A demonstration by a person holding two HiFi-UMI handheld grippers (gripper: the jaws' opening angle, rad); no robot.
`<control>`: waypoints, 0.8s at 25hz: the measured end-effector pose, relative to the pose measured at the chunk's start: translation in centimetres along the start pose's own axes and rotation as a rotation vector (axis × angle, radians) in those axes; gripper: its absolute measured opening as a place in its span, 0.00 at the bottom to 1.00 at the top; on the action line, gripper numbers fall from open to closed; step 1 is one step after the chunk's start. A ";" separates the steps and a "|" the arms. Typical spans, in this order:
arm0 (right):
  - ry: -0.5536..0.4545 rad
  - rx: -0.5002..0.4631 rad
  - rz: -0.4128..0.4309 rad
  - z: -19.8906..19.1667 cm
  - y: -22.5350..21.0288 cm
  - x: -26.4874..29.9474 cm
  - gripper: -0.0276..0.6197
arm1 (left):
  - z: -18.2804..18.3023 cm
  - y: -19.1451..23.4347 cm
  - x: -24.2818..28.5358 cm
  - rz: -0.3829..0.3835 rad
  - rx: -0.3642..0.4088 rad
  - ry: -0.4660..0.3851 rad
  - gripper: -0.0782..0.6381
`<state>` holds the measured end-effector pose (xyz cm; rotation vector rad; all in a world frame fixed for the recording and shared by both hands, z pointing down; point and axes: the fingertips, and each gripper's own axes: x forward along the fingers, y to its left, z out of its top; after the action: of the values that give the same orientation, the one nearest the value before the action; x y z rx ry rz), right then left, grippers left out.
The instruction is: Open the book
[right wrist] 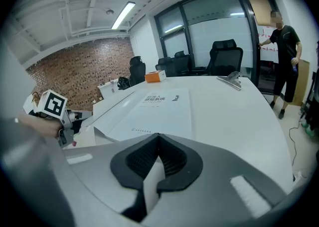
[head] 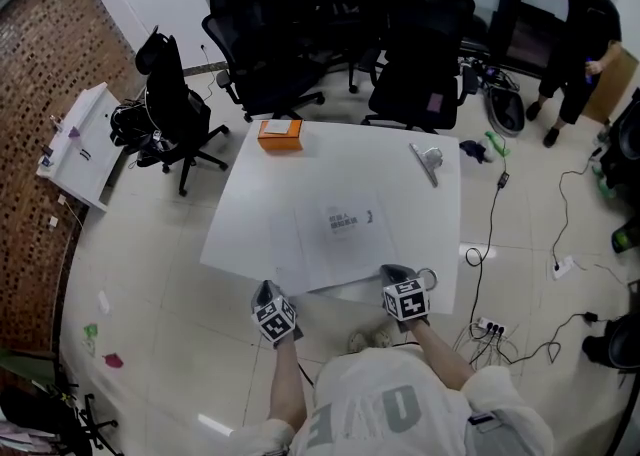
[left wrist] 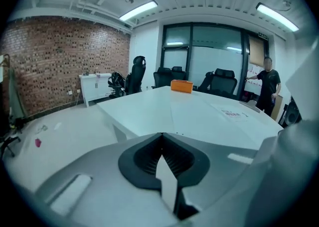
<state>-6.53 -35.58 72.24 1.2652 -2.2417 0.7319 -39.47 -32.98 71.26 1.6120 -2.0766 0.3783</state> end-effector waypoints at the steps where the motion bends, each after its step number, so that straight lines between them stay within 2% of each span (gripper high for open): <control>1: -0.003 0.005 0.004 0.0 0.0 0.0 0.05 | 0.4 0.2 -0.5 0.013 -0.005 -0.021 0.13; 5: -0.062 0.053 0.036 1.6 0.5 -1.1 0.05 | 4.4 -1.5 -3.4 -0.007 -0.013 -0.164 0.14; 8: -0.142 0.078 0.081 3.9 1.6 -2.6 0.05 | 8.2 -5.6 -7.3 -0.095 0.003 -0.301 0.14; 13: -0.224 0.059 0.157 5.7 3.9 -5.1 0.05 | 13.2 -12.4 -12.1 -0.255 0.115 -0.471 0.14; 16: -0.231 0.030 0.206 5.3 5.2 -6.2 0.05 | 15.4 -14.4 -13.9 -0.296 0.125 -0.533 0.14; 20: -0.208 0.030 0.275 3.4 5.8 -7.3 0.05 | 15.7 -15.7 -15.1 -0.284 0.115 -0.551 0.14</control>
<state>-8.57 -30.65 63.89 1.1013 -2.6192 0.7631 -24.74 -32.40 48.79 2.2409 -2.1755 -0.0584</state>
